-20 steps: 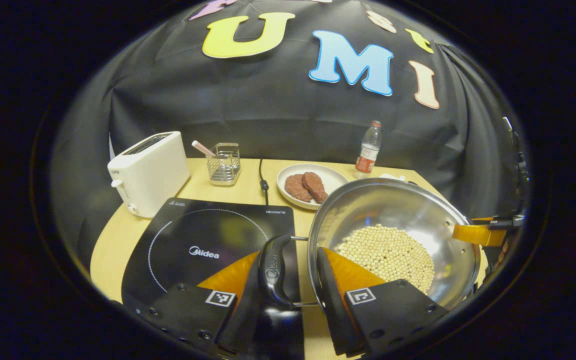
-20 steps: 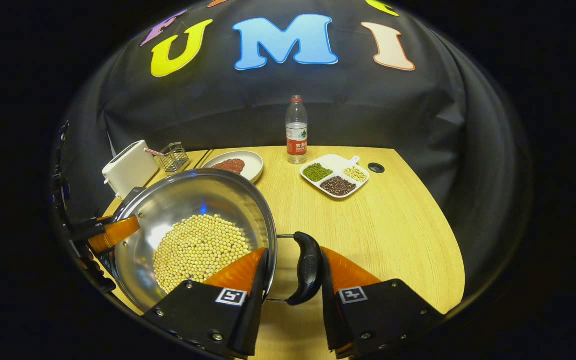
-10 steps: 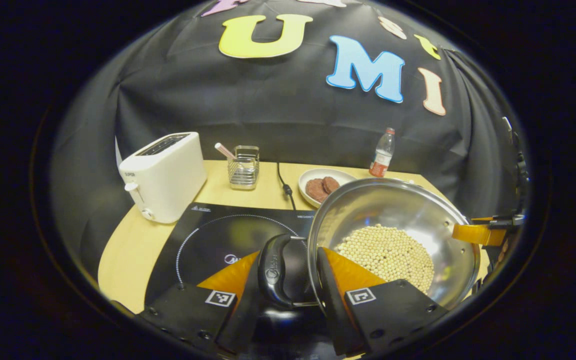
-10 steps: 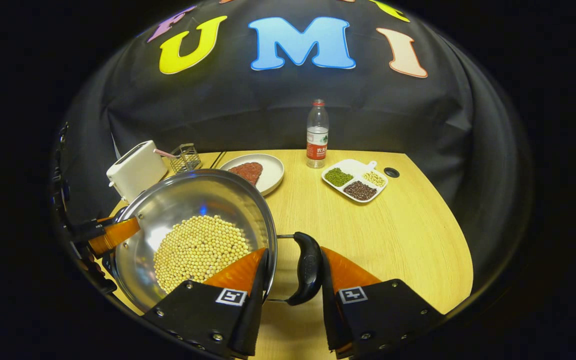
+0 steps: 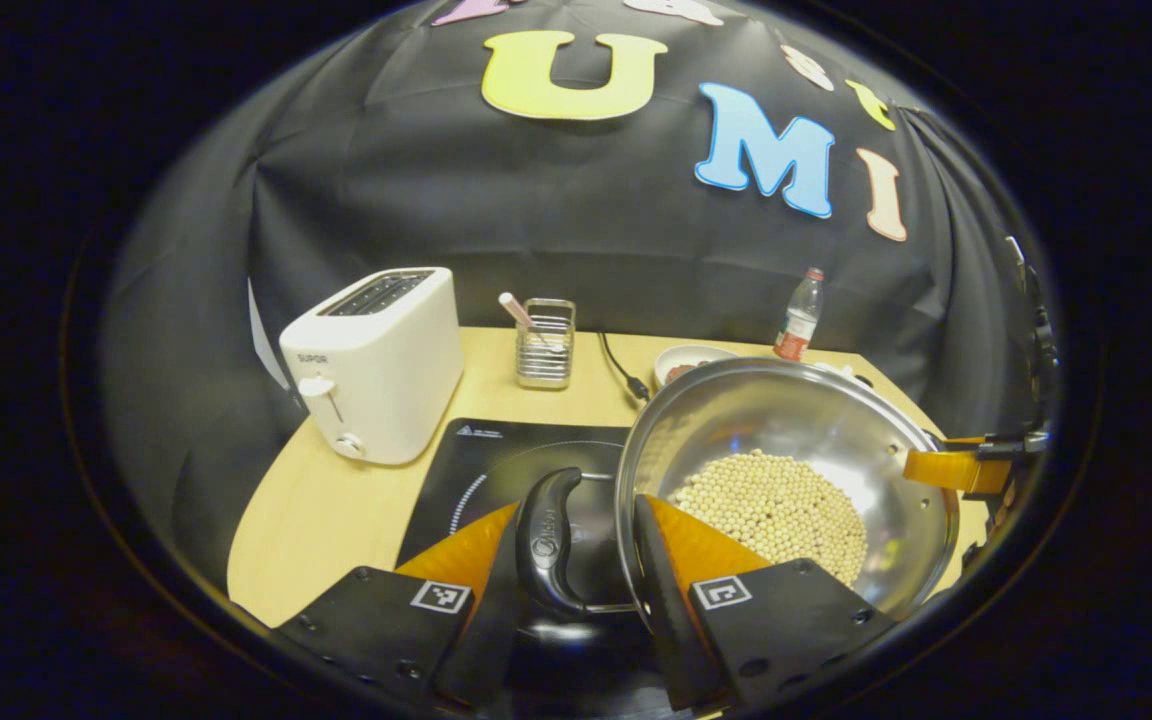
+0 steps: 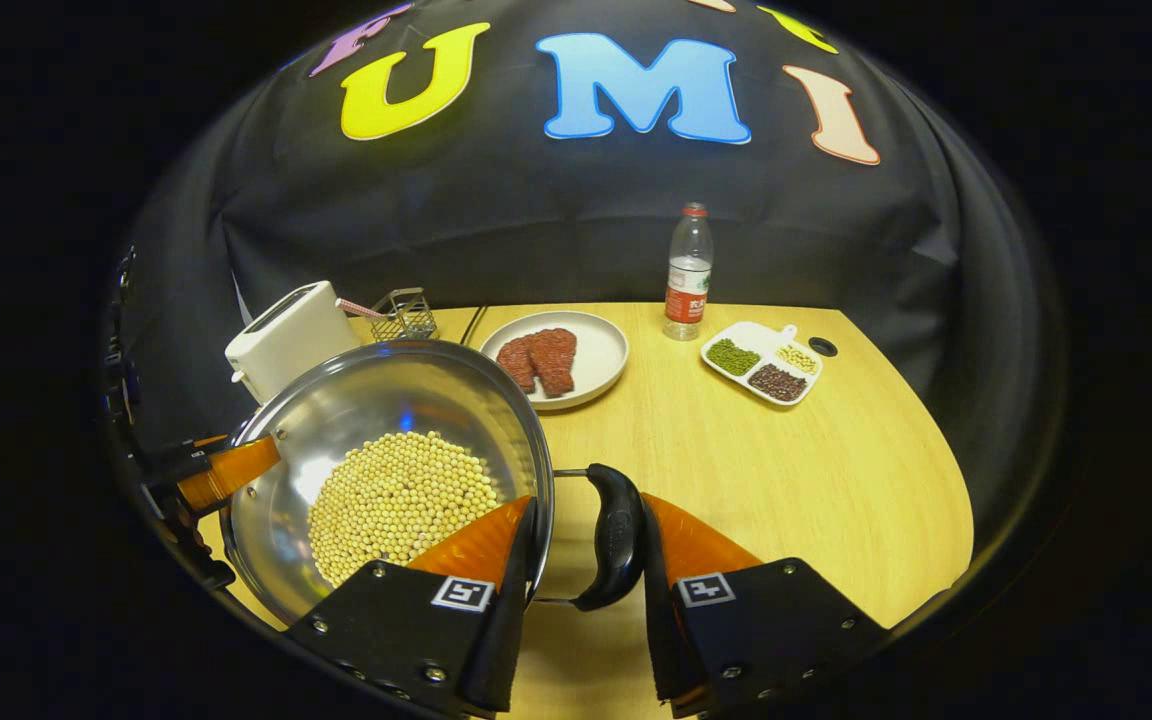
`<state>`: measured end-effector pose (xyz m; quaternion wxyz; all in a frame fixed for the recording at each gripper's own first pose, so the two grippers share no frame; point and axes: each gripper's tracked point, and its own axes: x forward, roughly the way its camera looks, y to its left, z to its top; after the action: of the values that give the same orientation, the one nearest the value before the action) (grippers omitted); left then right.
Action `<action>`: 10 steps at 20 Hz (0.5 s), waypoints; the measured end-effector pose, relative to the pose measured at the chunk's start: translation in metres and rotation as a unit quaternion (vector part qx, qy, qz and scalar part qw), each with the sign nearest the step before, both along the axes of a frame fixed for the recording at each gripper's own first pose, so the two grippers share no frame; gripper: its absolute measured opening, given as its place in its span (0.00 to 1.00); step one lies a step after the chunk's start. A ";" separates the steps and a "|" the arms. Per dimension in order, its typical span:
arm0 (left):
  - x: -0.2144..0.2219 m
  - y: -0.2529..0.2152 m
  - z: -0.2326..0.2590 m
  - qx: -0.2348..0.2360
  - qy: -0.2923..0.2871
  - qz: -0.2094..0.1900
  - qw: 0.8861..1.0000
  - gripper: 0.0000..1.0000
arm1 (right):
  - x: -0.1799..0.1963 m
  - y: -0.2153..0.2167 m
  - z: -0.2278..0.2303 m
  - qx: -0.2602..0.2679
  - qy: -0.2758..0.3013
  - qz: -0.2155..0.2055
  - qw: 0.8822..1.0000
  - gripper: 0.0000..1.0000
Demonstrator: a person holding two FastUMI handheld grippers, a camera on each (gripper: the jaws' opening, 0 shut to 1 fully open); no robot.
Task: First push the handle of the pot to place it horizontally, then grasp the pot with both hands and set it on the induction cooktop.
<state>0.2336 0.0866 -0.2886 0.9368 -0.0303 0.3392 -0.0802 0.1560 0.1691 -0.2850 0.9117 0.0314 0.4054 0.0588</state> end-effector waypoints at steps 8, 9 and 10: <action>0.019 0.072 -0.010 0.013 0.002 0.009 1.000 0.63 | 0.014 0.070 -0.011 0.010 0.002 0.004 1.000 0.52; 0.020 0.080 -0.014 0.015 0.003 0.011 1.000 0.66 | 0.017 0.077 -0.013 0.011 0.003 0.005 1.000 0.52; 0.022 0.086 -0.017 0.018 0.006 0.013 1.000 0.66 | 0.020 0.084 -0.016 0.012 0.005 0.006 1.000 0.52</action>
<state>0.2559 0.1731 -0.3056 0.9362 -0.0185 0.3455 -0.0621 0.1755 0.2536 -0.3007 0.9091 0.0398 0.4091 0.0686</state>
